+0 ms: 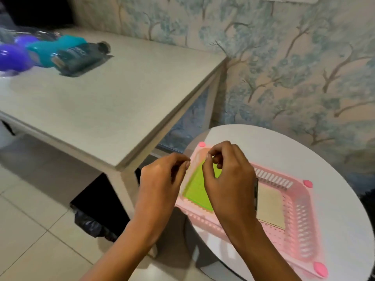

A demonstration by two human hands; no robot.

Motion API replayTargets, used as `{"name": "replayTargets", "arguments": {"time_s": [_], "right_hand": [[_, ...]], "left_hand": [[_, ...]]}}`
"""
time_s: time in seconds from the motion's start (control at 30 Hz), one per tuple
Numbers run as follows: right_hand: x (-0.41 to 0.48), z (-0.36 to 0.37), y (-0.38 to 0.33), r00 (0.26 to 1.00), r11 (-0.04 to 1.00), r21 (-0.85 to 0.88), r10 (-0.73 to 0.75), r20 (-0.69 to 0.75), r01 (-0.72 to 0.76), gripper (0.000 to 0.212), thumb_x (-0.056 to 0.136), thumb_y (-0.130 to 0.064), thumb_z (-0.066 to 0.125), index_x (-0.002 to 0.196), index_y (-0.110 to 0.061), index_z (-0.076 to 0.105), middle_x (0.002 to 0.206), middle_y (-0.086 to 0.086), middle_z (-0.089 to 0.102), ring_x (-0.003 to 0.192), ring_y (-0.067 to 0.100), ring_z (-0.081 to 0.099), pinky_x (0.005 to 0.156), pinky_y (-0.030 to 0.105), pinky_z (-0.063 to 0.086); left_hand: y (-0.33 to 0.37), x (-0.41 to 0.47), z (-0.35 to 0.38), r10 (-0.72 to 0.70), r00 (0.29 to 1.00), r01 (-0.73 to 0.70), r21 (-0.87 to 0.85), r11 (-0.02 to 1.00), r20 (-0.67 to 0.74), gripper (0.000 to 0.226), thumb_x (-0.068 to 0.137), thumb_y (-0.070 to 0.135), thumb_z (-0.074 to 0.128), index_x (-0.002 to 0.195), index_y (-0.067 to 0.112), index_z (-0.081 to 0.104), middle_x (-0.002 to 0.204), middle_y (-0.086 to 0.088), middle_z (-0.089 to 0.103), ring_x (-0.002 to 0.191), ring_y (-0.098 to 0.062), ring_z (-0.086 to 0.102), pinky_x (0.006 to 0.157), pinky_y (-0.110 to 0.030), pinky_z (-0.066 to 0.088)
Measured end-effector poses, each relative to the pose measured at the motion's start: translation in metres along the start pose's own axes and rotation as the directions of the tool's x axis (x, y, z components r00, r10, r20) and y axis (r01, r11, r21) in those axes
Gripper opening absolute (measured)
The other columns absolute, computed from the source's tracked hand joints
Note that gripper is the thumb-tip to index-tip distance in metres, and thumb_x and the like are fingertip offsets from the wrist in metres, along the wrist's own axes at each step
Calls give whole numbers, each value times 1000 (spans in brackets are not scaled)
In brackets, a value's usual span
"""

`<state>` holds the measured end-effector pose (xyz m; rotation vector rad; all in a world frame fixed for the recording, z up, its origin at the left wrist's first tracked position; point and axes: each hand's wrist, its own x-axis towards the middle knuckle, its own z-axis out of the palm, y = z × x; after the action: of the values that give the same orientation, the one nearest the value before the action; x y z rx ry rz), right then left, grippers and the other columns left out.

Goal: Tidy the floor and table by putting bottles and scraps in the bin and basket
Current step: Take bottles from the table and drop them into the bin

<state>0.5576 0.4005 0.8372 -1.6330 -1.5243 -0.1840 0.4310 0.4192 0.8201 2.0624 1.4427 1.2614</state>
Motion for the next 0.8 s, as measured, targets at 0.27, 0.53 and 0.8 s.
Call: {"name": "replayTargets", "arguments": {"time_s": [0.27, 0.53, 0.8], "right_hand": [[-24, 45, -128, 985, 974, 196, -85, -152, 114, 5, 85, -11, 66, 86, -10, 61, 81, 2, 60, 72, 10, 52, 67, 16, 44], [-39, 103, -260, 966, 936, 283, -151, -209, 207, 4, 84, -11, 63, 84, -12, 59, 78, -8, 52, 69, 0, 40, 68, -5, 30], [16, 164, -348, 946, 912, 258, -289, -148, 319, 8, 86, -15, 66, 92, -11, 62, 83, 1, 62, 71, 5, 49, 67, 5, 39]], "left_hand": [[-65, -24, -131, 86, 976, -83, 20, 996, -202, 12, 89, 23, 63, 99, 19, 69, 92, 14, 65, 82, 4, 63, 76, -13, 52], [-144, -36, -266, 104, 944, -92, 53, 994, -313, 11, 86, 16, 67, 96, 15, 71, 89, 9, 67, 83, 3, 62, 78, -14, 52], [-202, 7, -359, 146, 891, -101, 127, 987, -429, 19, 86, 22, 63, 103, 18, 66, 92, 11, 61, 81, 9, 57, 79, 0, 44]]}}
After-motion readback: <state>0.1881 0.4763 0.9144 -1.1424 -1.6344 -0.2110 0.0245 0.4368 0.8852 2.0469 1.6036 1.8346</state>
